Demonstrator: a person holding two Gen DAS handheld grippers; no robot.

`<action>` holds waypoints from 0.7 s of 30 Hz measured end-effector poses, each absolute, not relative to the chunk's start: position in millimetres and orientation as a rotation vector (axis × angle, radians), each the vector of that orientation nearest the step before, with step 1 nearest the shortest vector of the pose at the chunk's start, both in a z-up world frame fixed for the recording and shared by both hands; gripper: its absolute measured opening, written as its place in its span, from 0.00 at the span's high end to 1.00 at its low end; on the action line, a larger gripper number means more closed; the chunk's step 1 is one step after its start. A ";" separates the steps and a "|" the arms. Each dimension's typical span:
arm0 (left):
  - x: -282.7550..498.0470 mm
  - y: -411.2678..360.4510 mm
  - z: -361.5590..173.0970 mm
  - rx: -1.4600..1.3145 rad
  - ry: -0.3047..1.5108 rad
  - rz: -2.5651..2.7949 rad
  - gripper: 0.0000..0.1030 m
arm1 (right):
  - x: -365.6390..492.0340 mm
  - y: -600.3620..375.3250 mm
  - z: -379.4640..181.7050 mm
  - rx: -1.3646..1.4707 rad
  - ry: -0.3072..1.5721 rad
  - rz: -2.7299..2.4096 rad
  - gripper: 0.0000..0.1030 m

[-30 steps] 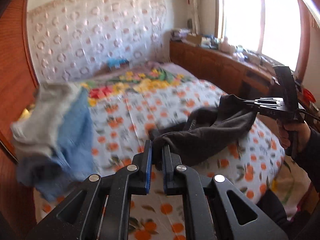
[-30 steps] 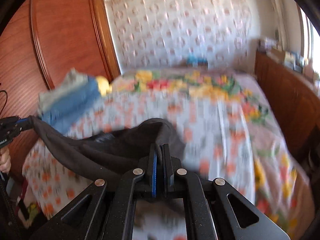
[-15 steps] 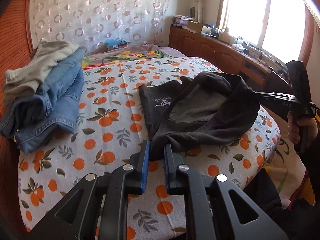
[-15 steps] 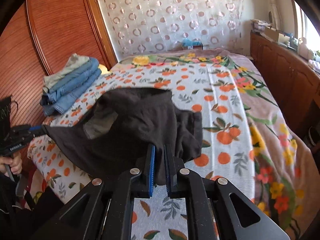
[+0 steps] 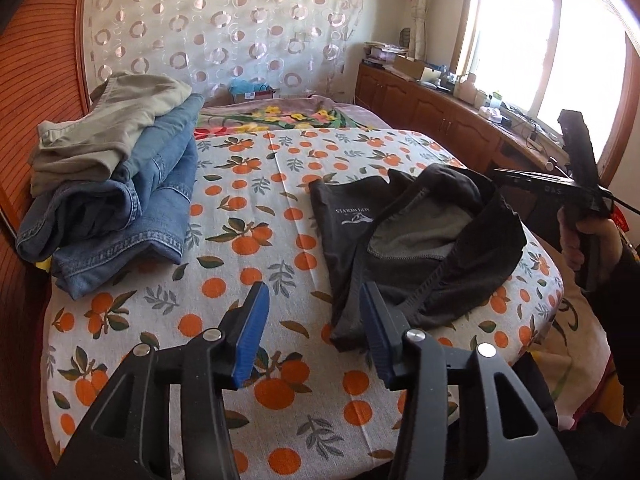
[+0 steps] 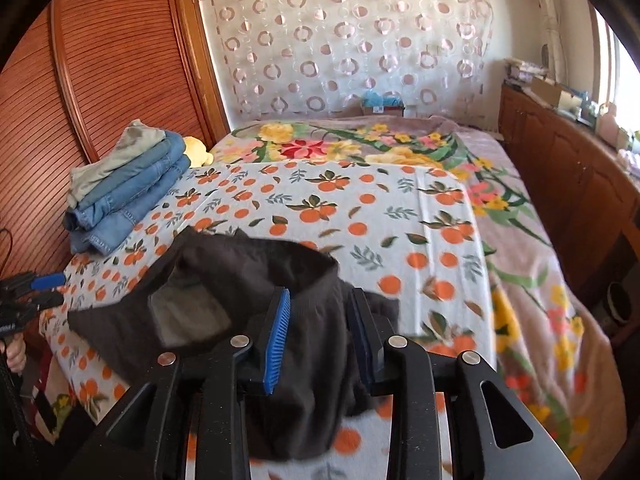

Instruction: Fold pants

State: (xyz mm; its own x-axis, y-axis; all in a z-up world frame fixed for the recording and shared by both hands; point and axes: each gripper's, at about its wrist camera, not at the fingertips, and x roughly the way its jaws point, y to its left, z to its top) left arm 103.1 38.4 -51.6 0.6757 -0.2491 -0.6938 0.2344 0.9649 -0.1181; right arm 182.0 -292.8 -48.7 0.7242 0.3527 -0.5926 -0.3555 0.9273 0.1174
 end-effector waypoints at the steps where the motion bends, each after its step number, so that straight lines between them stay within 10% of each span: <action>1: 106.1 38.6 -51.2 -0.020 0.782 -0.272 0.53 | 188.8 -290.6 -50.5 0.005 0.664 0.393 0.69; 16: 133.1 25.8 -92.5 -0.028 0.889 -0.282 0.53 | 245.1 -289.9 -63.2 0.040 0.836 0.366 0.66; 21: 130.7 19.8 -105.7 0.022 0.903 -0.239 0.53 | 230.3 -293.5 -59.5 0.059 0.797 0.428 0.93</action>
State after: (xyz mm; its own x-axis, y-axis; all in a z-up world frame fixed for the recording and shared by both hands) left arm 130.7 19.8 -105.7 0.5944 -0.1967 -0.7797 0.2154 0.9731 -0.0812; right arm 230.3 -293.5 -59.5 0.6185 0.3934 -0.6802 -0.3494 0.9131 0.2103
